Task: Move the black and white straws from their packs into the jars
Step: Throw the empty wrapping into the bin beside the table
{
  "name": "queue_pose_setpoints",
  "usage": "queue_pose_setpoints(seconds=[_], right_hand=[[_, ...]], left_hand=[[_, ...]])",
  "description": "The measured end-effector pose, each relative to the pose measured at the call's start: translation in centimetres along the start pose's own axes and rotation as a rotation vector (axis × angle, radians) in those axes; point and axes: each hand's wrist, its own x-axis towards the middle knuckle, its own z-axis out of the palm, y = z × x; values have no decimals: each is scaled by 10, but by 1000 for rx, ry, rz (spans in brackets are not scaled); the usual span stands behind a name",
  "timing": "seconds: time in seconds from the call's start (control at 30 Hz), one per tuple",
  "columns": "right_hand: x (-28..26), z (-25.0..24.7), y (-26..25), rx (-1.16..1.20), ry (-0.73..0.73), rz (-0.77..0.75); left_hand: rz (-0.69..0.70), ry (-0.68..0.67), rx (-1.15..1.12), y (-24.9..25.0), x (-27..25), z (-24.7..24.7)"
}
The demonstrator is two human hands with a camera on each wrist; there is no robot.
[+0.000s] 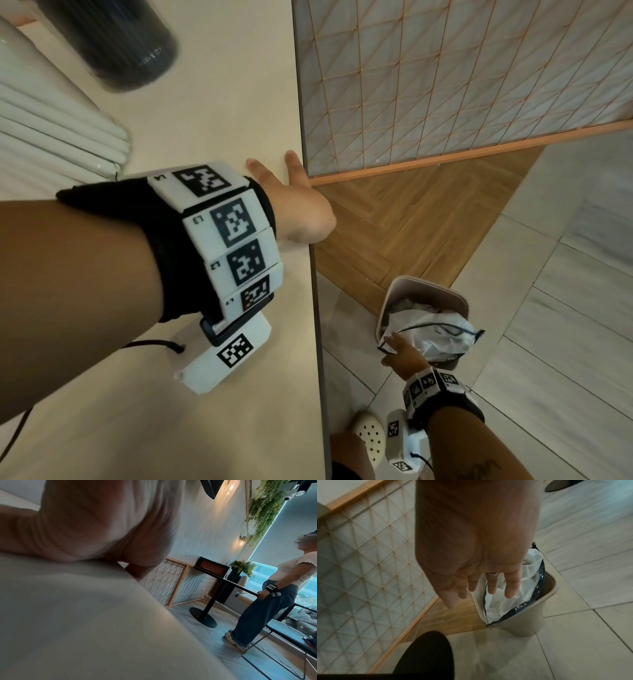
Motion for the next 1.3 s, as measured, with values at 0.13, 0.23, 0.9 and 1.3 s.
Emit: queue_pose_setpoints(seconds=[0.13,0.23,0.9,1.3], right_hand=[[-25,-5,-4,116,50,38],[-58,-21,-11,110,53,3],[-317,-121,-232,307,454,-536],[-315,-56,-439,224,348,-638]], left_hand=[[1,-34,193,7,7,2],[85,-36,-18,-4,7,1],[388,-476,-510,-144,-33,-23],[125,-170,-1112,-337,27,-48]])
